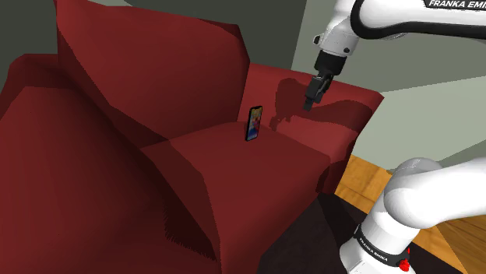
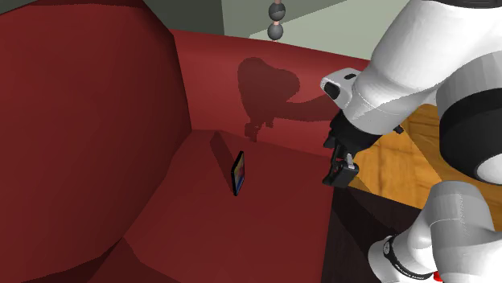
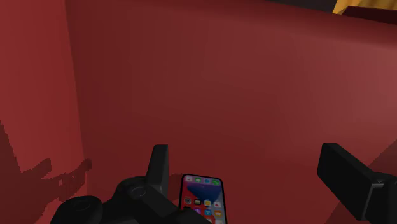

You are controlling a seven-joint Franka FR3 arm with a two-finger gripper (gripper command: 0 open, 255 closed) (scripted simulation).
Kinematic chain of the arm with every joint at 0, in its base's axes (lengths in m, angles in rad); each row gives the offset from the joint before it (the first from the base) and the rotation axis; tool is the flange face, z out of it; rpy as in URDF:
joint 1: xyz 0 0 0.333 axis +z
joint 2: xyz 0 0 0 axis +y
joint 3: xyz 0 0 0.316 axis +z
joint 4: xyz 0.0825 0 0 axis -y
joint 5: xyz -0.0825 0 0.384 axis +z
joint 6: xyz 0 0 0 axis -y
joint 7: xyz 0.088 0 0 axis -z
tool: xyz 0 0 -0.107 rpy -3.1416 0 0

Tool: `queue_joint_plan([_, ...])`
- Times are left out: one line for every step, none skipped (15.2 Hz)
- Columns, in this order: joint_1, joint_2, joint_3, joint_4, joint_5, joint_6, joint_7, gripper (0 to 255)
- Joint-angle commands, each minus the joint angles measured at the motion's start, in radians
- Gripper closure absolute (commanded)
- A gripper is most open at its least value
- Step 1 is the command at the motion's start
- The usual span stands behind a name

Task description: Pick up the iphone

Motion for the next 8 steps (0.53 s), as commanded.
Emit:
queue_joint_plan([0.000,0.000,0.000,0.000,0.000,0.000,0.000,0])
queue_joint_plan([0.003,0.025,-0.003,-0.001,-0.002,0.041,-0.011,0])
queue_joint_plan([0.005,0.050,-0.006,-0.001,-0.004,0.081,-0.023,0])
queue_joint_plan([0.008,0.077,-0.008,0.000,-0.006,0.121,-0.034,0])
queue_joint_plan([0.011,0.104,-0.011,0.003,-0.007,0.160,-0.045,0])
queue_joint_plan([0.014,0.132,-0.013,0.008,-0.009,0.199,-0.056,0])
queue_joint_plan([0.017,0.161,-0.016,0.014,-0.010,0.236,-0.067,0])
queue_joint_plan([0.020,0.190,-0.018,0.021,-0.010,0.273,-0.078,0])
